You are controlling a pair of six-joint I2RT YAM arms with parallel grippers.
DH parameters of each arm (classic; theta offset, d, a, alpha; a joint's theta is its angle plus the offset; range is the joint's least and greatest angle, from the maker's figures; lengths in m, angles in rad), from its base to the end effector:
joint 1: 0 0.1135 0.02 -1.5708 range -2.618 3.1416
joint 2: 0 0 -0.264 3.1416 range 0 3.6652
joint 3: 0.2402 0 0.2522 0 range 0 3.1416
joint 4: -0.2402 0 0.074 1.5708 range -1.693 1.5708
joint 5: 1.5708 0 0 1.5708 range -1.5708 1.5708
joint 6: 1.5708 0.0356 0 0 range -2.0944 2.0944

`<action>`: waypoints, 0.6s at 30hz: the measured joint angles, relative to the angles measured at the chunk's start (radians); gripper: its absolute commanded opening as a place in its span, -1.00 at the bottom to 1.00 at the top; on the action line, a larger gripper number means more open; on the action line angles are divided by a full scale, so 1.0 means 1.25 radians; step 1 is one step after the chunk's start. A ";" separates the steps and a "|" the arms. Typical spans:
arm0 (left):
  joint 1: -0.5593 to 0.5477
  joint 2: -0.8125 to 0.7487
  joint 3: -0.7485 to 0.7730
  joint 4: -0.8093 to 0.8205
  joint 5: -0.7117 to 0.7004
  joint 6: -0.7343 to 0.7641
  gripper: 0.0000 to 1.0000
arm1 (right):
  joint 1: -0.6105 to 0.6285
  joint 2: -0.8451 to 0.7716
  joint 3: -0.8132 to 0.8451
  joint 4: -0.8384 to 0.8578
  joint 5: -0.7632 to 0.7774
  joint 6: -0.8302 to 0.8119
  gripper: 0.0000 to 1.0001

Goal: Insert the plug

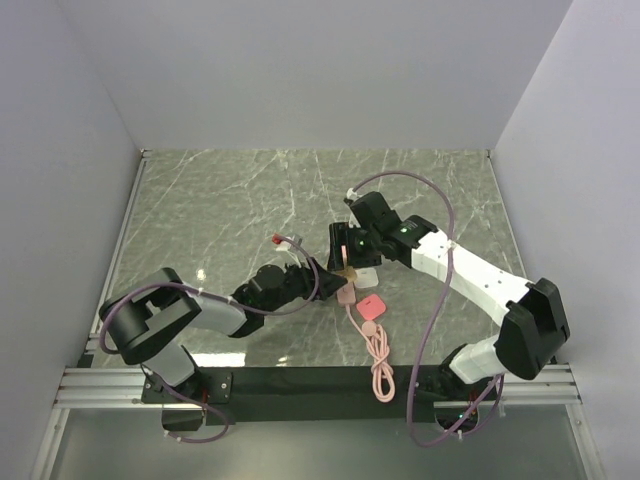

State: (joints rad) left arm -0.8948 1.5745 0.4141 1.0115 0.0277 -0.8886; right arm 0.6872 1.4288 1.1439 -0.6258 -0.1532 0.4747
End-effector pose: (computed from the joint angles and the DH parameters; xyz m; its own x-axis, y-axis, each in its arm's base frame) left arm 0.1757 -0.2207 0.1606 -0.6771 -0.3959 -0.6203 0.4304 0.4707 -0.7702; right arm 0.2297 0.1955 0.2773 -0.8627 -0.1236 -0.4903 -0.3428 0.8558 0.3875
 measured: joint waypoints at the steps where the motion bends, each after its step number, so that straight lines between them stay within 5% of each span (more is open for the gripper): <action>1: 0.002 0.001 0.000 -0.007 -0.002 -0.004 -0.99 | 0.002 -0.004 0.000 0.002 0.002 0.000 0.48; 18: 0.063 0.077 -0.011 0.023 0.073 -0.059 -0.99 | 0.017 -0.049 -0.058 -0.014 0.087 0.003 0.48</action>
State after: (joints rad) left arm -0.8154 1.6711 0.4007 1.0405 0.1188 -0.9623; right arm 0.7082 1.3678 1.0714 -0.6430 -0.0448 0.4782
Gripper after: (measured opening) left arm 0.665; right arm 0.744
